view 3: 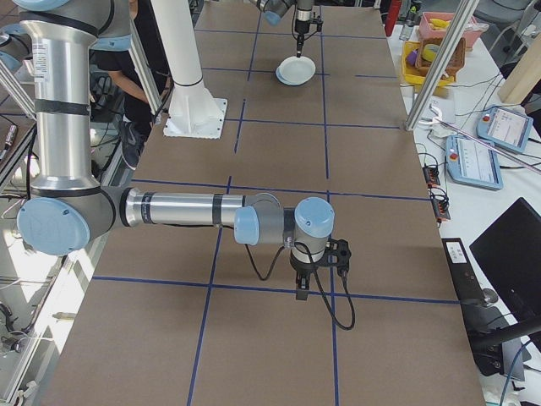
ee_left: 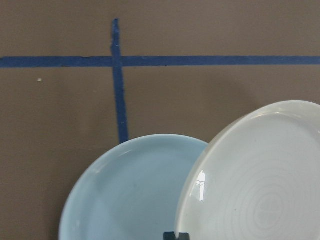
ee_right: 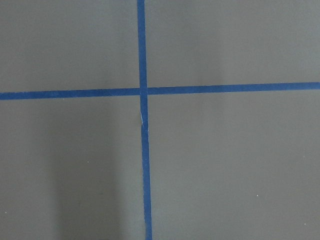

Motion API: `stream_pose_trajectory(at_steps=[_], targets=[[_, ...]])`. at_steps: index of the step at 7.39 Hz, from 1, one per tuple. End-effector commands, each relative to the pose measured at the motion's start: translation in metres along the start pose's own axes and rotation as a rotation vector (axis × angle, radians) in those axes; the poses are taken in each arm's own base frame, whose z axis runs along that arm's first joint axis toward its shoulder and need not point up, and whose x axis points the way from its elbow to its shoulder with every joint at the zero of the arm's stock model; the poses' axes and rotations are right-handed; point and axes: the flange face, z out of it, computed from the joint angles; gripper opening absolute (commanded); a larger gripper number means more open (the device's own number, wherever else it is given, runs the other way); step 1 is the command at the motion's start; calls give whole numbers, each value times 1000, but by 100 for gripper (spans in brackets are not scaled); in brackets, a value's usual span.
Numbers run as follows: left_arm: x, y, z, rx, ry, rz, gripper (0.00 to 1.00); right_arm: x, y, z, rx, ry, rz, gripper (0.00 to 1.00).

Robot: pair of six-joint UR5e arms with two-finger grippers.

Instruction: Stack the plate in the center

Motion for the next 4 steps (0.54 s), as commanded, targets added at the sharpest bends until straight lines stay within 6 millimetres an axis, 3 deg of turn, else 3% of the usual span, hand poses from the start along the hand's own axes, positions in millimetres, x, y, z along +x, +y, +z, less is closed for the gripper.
stream_pose_trajectory(at_steps=[1, 2, 4], targets=[[-26, 13, -3, 8, -3, 18, 0, 0, 0, 0, 0, -1, 1, 100], [-38, 24, -2, 13, 11, 30, 0, 0, 0, 0, 0, -1, 0, 100], [-41, 30, -2, 1, 28, 34, 0, 0, 0, 0, 0, 0, 0, 100]])
